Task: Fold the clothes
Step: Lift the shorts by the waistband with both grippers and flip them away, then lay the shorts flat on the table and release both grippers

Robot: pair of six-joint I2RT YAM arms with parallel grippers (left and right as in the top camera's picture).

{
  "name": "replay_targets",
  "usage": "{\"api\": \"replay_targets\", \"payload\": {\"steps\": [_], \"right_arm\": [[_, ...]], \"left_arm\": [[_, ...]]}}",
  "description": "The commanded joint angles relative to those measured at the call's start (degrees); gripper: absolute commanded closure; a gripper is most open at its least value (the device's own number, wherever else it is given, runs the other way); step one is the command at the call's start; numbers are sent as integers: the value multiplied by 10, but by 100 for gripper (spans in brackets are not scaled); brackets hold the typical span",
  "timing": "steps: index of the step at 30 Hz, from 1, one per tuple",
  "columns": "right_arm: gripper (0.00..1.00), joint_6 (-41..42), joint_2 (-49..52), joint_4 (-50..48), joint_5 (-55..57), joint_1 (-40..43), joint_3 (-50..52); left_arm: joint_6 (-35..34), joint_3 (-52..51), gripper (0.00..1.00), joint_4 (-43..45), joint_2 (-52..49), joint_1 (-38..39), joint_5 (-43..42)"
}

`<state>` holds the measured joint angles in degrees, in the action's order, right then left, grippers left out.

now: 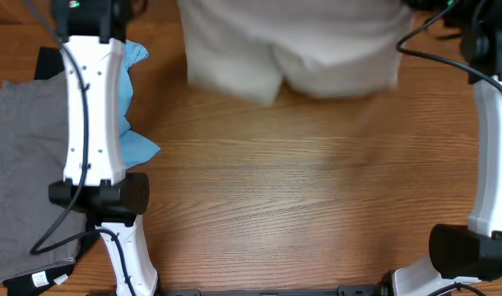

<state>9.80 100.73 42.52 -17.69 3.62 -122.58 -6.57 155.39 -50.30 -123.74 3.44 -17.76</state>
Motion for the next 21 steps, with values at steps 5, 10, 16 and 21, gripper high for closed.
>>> {"api": "replay_targets", "payload": {"steps": [5,10,16,21], "right_arm": [[96,-3,2,42,14,9,-17],[96,-26,58,146,2,8,-1],[96,-34,74,216,0,8,51],[96,-34,71,334,-5,9,52]], "left_arm": [[5,49,96,-60,16,-15,18],[19,-19,96,-191,12,-15,18],[32,-111,96,-294,12,-16,18],[42,-123,96,-387,12,-16,18]]}}
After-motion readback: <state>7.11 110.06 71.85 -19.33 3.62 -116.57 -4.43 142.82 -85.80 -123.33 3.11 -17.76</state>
